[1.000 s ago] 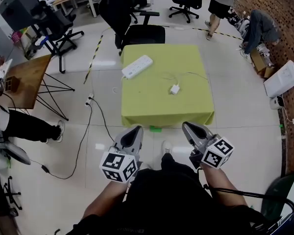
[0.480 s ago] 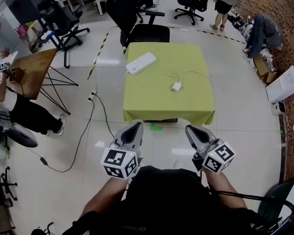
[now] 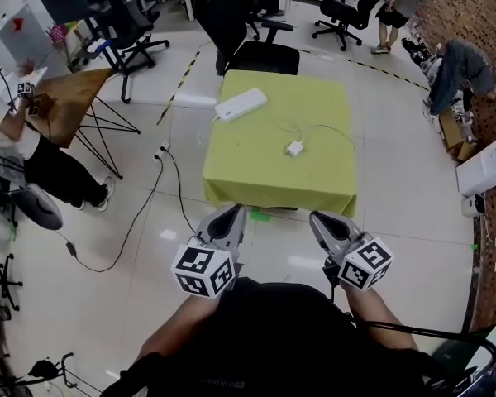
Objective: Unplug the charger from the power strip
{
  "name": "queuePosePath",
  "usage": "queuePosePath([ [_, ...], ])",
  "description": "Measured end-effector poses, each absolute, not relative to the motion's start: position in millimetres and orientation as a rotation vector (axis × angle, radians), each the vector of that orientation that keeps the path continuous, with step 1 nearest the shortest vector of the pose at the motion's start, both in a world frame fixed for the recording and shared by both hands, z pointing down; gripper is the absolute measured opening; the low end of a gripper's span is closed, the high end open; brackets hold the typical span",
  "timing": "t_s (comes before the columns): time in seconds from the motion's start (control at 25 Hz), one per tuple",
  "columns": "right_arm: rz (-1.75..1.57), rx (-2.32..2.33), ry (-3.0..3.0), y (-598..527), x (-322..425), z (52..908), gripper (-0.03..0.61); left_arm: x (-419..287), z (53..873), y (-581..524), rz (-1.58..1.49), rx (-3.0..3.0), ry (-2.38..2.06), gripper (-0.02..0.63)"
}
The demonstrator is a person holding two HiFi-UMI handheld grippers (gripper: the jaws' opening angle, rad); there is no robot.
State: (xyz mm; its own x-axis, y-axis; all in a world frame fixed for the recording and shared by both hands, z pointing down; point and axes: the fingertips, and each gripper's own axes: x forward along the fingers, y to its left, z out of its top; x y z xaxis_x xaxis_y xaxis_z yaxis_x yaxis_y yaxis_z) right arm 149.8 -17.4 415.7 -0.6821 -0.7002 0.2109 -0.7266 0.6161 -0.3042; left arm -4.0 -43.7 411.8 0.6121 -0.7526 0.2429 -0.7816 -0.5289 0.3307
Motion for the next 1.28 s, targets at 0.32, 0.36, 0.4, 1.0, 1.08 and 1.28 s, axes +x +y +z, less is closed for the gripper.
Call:
queuePosePath([
  [0.32,0.584,1.224,-2.783,-16,156,418,0.002,1,411,-40,0.139,2.432,-1.246,0.006],
  [0.36,0.581,1.225,-2.783,-16,155,418,0.002,2,410,-40,0.143,2.439,-1.242,0.006],
  [0.4,0.577,1.227,-2.783,-16,155,418,0.002,4,409,-40,0.146,2.445,-1.238,0.006],
  [1.0,0.57,1.27,-2.768,-17,155,420,0.002,6,418,-42,0.155,2.441,-1.203,0.006],
  [1.08,0.569,1.269,-2.768,-17,153,419,0.002,5,419,-43,0.153,2.441,-1.204,0.006],
  [1.28,0.568,1.267,-2.765,-16,148,419,0.002,0,420,-42,0.151,2.438,-1.206,0.006],
])
